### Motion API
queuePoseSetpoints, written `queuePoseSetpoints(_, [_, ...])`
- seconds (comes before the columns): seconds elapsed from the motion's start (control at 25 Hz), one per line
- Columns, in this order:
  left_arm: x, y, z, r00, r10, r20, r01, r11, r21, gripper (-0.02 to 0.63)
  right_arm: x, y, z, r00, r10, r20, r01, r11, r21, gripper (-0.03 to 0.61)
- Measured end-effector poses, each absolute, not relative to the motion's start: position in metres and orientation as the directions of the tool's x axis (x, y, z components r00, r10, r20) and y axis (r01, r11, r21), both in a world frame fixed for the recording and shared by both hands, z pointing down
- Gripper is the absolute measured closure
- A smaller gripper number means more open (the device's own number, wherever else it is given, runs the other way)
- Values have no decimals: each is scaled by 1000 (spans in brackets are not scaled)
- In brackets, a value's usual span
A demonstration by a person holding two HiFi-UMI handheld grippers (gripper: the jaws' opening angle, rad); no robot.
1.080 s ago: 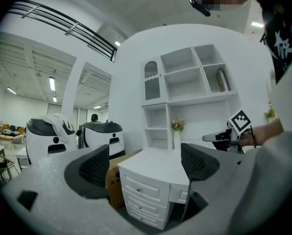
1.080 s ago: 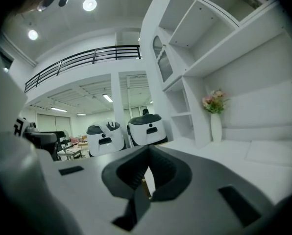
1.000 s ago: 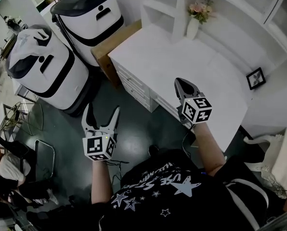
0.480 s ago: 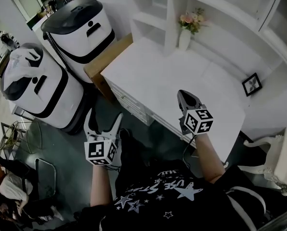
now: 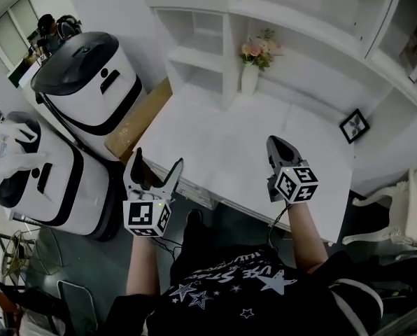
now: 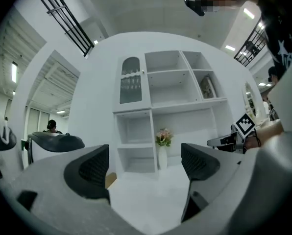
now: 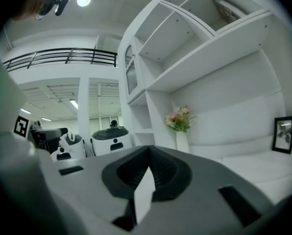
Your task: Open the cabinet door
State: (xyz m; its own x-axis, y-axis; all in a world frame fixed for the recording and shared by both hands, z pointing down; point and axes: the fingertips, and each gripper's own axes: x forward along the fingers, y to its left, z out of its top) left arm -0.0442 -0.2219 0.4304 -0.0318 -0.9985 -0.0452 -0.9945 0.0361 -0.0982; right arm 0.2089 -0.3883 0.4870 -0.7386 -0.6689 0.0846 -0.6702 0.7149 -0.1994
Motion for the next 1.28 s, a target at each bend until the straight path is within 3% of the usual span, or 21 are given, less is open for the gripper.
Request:
queuePoseSetpoints(0.48, [-78,-353,322,290,-935,-206,-944,-243,-224,153,190,-438,385,-599,-799,-58,-795,602,-75,573])
queuePoseSetpoints(1.08, [-62,-443,178,534,-739,-411,-834,-381,-399,155,160,-466,210,-484,-815,-319,-875,459,153,574])
queuePoseSetpoints(1.28, [-52,-471,132,558,-694,-456,-823,-388,-416,162,152,-481,164,-449,-812,-374,-893,401,203,574])
